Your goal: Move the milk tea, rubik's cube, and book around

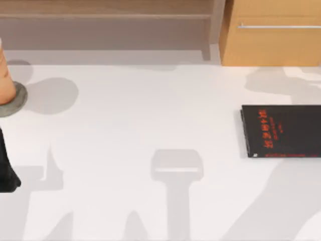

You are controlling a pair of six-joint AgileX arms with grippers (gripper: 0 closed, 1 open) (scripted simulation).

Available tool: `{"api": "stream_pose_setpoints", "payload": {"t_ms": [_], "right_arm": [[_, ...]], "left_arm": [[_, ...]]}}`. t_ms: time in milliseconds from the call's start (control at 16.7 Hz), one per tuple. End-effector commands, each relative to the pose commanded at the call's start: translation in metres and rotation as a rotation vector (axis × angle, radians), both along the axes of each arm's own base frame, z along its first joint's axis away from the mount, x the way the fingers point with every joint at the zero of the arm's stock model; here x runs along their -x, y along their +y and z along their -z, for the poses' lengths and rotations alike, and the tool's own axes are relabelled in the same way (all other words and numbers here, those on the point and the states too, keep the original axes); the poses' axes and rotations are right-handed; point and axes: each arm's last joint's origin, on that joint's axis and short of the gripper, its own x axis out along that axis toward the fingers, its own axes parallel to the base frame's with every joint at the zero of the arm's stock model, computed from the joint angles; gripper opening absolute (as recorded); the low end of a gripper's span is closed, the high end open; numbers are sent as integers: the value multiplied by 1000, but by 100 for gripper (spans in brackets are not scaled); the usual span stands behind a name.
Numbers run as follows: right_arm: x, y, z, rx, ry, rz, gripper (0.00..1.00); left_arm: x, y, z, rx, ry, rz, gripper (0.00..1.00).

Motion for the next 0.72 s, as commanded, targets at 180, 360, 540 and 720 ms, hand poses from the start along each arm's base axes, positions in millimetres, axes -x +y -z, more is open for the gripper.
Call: {"api": "stream_pose_setpoints", "payload": {"t_ms": [180, 360, 540, 720], "right_arm": [[-3, -6, 1, 5, -11, 1, 100], [-3, -4, 2, 4, -7, -2, 100], [-9, -5, 1, 5, -11, 0, 100], [-23, -6, 1, 5, -11, 1, 100]], "left_arm": [[0, 0, 0, 0, 0, 0, 100], [0, 0, 0, 0, 0, 0, 100], [0, 0, 0, 0, 0, 0, 100], [0, 0, 0, 0, 0, 0, 100]]}}
